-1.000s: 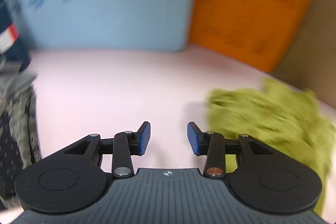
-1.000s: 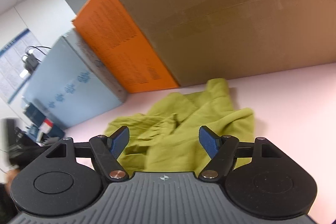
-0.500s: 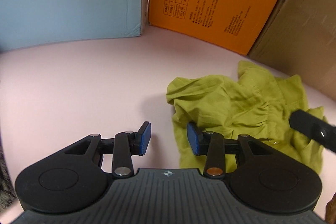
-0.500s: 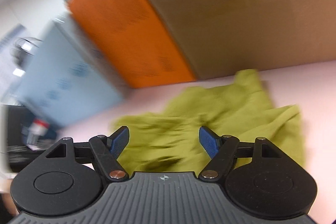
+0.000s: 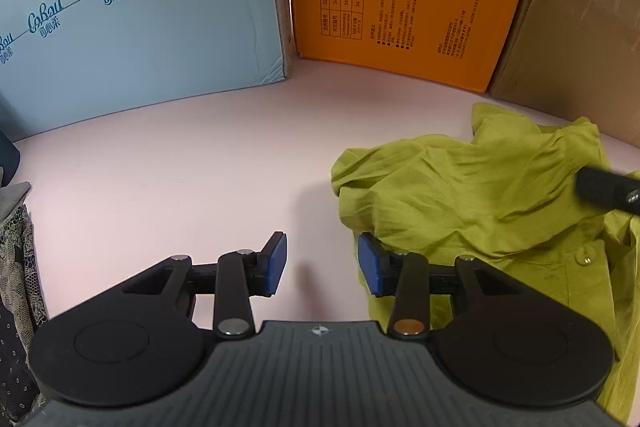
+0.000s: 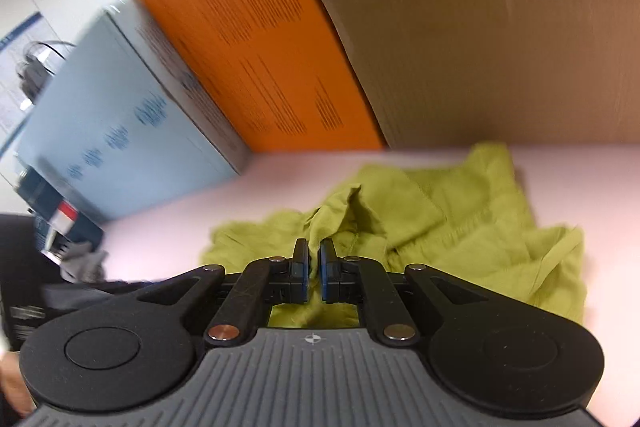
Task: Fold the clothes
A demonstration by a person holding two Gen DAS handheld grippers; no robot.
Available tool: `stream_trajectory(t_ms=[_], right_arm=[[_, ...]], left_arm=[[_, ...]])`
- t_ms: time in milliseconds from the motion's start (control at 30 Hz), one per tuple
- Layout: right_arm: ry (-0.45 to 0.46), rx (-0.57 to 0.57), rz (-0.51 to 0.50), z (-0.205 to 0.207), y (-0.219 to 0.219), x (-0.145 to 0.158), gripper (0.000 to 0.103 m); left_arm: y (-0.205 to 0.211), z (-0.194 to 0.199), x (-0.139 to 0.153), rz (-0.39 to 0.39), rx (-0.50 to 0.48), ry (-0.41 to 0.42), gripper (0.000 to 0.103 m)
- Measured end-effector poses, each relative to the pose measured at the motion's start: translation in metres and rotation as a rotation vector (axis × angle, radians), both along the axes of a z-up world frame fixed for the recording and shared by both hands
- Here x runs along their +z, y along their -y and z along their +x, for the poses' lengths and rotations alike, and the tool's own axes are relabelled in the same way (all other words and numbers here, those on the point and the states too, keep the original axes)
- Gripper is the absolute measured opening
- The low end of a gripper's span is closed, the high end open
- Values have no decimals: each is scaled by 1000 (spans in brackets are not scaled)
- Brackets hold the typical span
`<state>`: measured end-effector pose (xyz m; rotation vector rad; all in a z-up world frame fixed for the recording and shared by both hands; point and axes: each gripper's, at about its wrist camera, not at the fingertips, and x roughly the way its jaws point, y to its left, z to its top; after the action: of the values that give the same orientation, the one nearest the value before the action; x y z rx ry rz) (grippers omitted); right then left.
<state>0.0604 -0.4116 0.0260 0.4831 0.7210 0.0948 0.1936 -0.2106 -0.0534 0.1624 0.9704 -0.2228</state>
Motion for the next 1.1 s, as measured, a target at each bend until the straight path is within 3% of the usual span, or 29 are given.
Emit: stream_trajectory(t_ms=[133,300,367,400,467,500,533,667,800,867,900,933,1100], right_arm=[[9,-50,-5,-14,16,11,6],[-137,-175,-65,-16,41,-22,6],[-128,-182,-39,-18,45,-28,8],[-83,-181,10,-23,47,-26,12],[-7,-164,69,-29,48,-18,33],[18,-135,56,-29,44,-12,57],[34,-101,27,-27,39,-8,69],[18,-19,-90,-10,22,-11,70],[-40,-33,-96,9,28,-36,69],[-49,-30,-105,11,28,-44,55],[-54,-12,-91,12,27,-48,28],[-66,8,-65,13,25,-50,14],[5,33,9,10,19,-37,6]], left_arm=[[-2,-1,0,6,-11,1,40],[4,0,-3,23,-26,0,40],[3,-1,-2,12,-38,2,40],[2,-1,-1,2,-43,2,40],[0,-1,-1,-8,-46,3,44],[0,0,-2,-7,-45,6,45],[-1,0,-2,-6,-43,9,46],[-11,-4,1,-50,-44,27,46],[-18,-7,-1,-66,-44,30,48],[-21,-9,-2,-62,-40,28,48],[-22,-9,-2,-60,-35,26,48],[-25,-9,-4,-62,-27,21,48],[-36,-8,-8,-79,12,-3,48]])
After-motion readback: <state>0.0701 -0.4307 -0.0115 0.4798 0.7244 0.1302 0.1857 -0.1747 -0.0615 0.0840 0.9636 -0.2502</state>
